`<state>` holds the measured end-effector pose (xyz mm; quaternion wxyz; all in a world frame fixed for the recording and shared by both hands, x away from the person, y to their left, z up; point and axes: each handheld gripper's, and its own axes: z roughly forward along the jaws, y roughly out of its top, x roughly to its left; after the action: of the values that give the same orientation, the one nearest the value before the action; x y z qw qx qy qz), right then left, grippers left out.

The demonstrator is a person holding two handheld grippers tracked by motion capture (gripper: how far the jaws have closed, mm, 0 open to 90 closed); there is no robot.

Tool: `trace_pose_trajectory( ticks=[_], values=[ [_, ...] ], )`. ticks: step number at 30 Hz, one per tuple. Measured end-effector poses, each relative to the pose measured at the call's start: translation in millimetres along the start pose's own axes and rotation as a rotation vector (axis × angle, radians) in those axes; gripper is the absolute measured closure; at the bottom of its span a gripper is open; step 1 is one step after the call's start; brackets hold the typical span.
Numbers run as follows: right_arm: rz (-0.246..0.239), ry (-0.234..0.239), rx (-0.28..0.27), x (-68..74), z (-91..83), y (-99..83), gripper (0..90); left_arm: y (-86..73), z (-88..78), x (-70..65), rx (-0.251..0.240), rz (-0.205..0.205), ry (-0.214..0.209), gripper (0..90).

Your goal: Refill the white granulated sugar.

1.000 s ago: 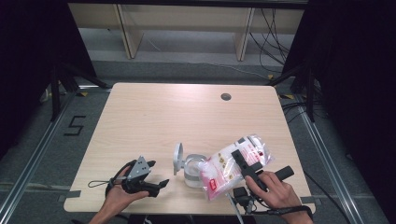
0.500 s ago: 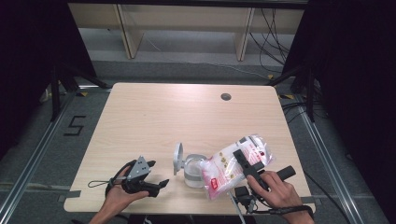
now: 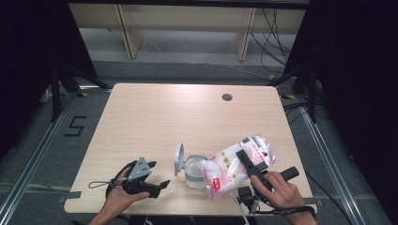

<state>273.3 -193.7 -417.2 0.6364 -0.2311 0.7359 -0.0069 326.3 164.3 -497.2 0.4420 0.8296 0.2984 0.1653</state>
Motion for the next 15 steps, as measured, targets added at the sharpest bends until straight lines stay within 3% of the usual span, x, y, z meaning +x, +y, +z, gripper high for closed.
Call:
trace_pose_trajectory(
  ticks=[13, 15],
  values=[
    [-0.003, -0.006, -0.011, -0.1, -0.3, 1.1, 61.3, 0.1, 1.1, -0.8, -0.02, -0.014, -0.001, 15.7],
    [0.019, -0.005, -0.008, 0.3, -1.1, 0.6, 61.5, -0.1, 1.1, -1.4, -0.02, -0.023, 0.001, 15.8]
  ],
)
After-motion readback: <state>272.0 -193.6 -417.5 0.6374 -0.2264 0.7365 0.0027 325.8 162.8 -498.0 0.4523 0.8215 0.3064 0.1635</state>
